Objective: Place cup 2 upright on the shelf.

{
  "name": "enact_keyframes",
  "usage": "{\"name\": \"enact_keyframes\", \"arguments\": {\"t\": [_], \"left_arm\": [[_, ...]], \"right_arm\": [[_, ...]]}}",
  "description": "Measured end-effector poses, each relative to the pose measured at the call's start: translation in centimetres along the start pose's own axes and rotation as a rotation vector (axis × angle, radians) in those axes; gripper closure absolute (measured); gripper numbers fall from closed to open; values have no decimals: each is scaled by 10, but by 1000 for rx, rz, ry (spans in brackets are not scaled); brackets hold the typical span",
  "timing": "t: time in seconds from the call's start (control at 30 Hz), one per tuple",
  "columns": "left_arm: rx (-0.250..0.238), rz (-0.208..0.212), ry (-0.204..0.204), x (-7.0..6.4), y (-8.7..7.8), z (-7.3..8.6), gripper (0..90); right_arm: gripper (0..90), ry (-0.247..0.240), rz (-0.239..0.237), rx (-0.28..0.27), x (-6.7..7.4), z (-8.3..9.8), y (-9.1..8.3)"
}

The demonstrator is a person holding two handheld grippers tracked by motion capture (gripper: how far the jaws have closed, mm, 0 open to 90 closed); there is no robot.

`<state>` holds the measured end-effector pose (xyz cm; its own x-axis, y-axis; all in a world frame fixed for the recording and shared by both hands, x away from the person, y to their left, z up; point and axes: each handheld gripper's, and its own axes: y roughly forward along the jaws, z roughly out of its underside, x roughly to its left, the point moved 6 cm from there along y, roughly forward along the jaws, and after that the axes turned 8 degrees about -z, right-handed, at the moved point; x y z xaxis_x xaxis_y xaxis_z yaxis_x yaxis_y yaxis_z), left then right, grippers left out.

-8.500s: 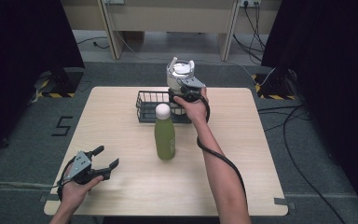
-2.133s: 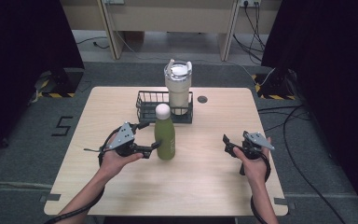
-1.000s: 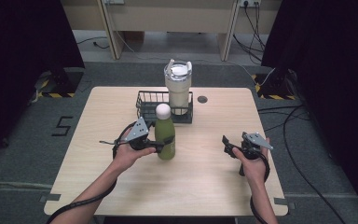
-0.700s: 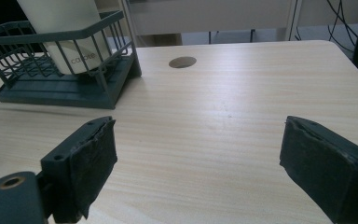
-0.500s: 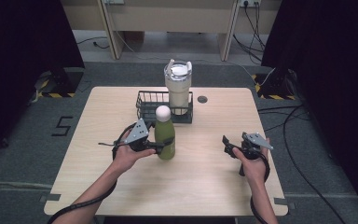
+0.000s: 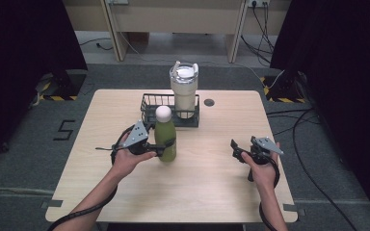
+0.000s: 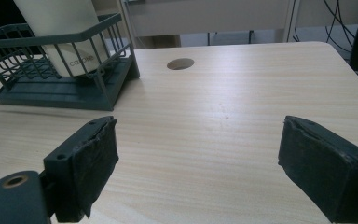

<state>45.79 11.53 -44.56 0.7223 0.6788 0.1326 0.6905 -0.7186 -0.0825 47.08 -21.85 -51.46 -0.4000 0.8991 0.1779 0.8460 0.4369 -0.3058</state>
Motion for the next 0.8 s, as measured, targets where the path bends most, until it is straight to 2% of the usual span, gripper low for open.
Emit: {"name": "enact_keyframes", "arguments": {"t": [0.4,0.8], "left_arm": [[-10,-25,6,7,-4,-11,219],[-21,-66,9,21,-8,-20,219]], "right_arm": [[122,1,-1,-2,1,0,0],[124,2,-2,1,1,1,1]]}}
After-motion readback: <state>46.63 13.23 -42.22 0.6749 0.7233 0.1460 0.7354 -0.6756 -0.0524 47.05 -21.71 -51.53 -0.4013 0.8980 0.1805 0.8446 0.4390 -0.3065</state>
